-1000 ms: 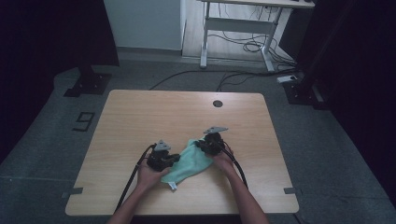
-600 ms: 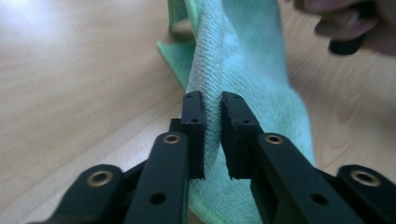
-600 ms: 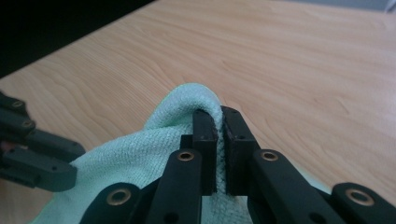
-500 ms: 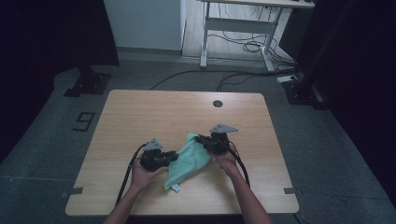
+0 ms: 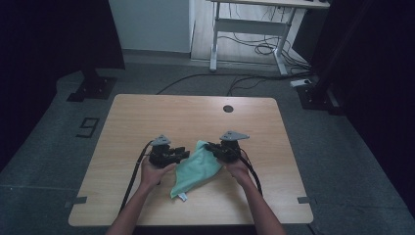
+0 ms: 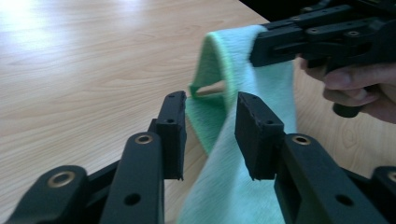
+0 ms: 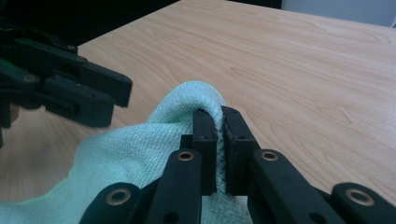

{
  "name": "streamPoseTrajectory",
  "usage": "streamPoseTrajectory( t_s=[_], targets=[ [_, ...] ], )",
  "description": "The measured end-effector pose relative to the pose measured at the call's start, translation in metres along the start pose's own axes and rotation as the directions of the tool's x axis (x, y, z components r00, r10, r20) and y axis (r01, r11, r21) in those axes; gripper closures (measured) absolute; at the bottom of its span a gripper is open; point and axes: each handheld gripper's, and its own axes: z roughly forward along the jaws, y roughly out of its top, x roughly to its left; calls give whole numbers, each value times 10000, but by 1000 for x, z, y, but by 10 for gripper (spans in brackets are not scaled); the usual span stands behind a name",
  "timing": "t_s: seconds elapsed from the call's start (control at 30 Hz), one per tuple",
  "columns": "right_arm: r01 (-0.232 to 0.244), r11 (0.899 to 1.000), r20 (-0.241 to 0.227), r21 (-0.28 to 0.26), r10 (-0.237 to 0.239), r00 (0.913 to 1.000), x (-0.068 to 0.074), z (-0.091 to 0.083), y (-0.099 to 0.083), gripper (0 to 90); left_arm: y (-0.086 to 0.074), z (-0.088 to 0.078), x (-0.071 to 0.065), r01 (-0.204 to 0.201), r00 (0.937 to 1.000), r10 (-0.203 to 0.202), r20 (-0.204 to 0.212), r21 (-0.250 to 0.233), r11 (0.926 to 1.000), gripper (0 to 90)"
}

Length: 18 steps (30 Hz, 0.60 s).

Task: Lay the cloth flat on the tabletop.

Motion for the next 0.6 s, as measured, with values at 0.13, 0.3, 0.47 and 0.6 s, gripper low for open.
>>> streamPoseTrajectory(
  t_s=[0.13,0.3,0.47,0.6],
  targets=[
    [-56,10000,36,67,55,10000,0,5,-1,851,4,12,-5,25,9999,-28,131,256,9997,611],
    [40,10000,-118,6,-40,9999,2,4,-1,851,10,16,-4,12,9999,-15,165,204,9998,611],
    [77,10000,-128,-27,-77,9999,0,2,-2,851,13,13,2,211,9998,-211,64,42,9998,648],
    [87,9999,-215,-86,-89,9997,1,3,-3,851,12,18,2,293,9992,-298,251,205,9994,694]
  ],
)
